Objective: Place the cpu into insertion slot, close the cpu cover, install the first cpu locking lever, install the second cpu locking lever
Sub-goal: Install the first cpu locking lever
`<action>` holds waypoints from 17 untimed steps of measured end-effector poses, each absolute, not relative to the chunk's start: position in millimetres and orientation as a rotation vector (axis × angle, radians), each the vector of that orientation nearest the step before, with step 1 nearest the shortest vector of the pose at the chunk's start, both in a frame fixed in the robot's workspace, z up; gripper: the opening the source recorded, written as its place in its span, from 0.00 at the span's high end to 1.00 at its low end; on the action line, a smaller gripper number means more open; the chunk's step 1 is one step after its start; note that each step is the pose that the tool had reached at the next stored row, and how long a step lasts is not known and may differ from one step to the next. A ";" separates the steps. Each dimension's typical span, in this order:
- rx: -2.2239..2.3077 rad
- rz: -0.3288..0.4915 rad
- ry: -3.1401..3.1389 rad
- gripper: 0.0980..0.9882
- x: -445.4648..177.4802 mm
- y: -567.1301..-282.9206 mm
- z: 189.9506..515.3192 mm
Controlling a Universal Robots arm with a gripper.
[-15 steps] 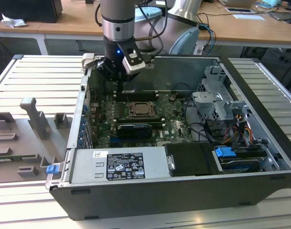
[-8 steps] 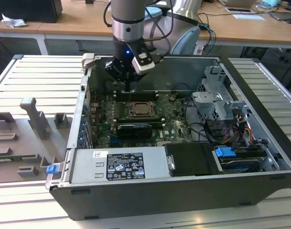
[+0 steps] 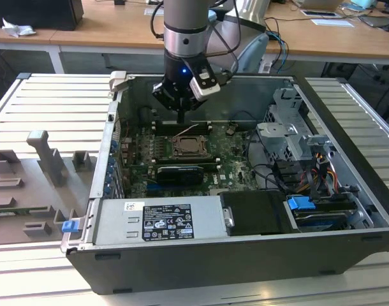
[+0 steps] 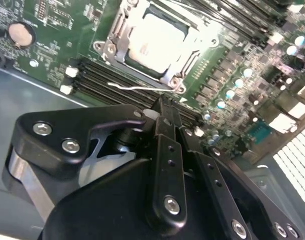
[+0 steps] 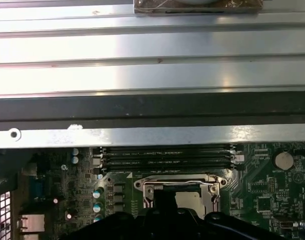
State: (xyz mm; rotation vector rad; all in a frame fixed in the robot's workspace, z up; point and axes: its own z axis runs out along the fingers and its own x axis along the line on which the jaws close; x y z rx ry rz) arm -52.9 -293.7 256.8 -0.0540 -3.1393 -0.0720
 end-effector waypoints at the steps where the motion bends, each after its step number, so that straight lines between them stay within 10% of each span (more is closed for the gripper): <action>1: -0.054 -0.094 -3.138 0.99 -52.9 -294.0 256.8; 17: 0.042 -0.141 -3.140 0.99 -46.2 -292.5 238.7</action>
